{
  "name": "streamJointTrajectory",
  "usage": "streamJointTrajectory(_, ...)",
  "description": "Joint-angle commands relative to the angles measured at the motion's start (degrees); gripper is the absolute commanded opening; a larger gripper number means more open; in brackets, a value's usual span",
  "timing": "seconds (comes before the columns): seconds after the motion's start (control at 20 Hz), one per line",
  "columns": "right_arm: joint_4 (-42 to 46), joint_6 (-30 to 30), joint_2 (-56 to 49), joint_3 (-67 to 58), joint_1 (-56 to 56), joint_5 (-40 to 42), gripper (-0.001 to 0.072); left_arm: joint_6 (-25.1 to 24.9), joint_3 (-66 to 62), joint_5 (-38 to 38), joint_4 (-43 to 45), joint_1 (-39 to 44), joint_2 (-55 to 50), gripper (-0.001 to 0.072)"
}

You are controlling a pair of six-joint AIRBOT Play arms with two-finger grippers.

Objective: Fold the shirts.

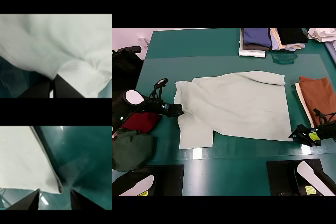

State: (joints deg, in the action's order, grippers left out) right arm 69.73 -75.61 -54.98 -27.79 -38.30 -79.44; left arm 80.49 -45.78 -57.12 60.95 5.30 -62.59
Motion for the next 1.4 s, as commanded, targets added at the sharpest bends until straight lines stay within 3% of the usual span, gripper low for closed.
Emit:
streamJointTrajectory(0.0,-3.4,0.6,0.2,1.8,3.7,4.9,0.0408,0.0,-0.1,0.6,0.0,0.0,0.0,0.0029)
streamJointTrajectory(0.1,-5.2,0.6,0.2,1.8,7.3,7.6,0.0297,0.0,-0.1,0.6,0.1,0.0,0.0,0.0028)
streamJointTrajectory(0.2,-5.7,0.6,0.2,1.3,10.3,9.1,0.008,0.0,-0.5,0.3,0.4,0.0,0.0,0.0028)
streamJointTrajectory(0.25,-5.7,0.7,0.2,0.5,11.9,8.9,0.0017,0.0,-1.3,-0.1,0.8,0.0,0.2,0.0027)
streamJointTrajectory(0.55,-5.7,0.6,6.9,-22.5,21.1,6.7,0.0016,5.2,-16.0,-3.2,13.2,0.0,14.6,0.0028)
streamJointTrajectory(0.85,-4.9,0.6,14.0,-58.8,22.4,12.4,0.0016,6.6,-46.1,-2.0,13.7,0.0,25.3,0.0028)
streamJointTrajectory(1.1,-0.9,0.2,11.0,-81.0,22.5,6.0,0.0016,7.6,-66.4,-1.4,13.7,0.0,25.3,0.0027)
streamJointTrajectory(1.35,-0.6,-1.6,3.7,-92.4,22.5,-2.9,0.0015,8.7,-68.2,-3.9,15.7,0.0,23.6,0.0027)
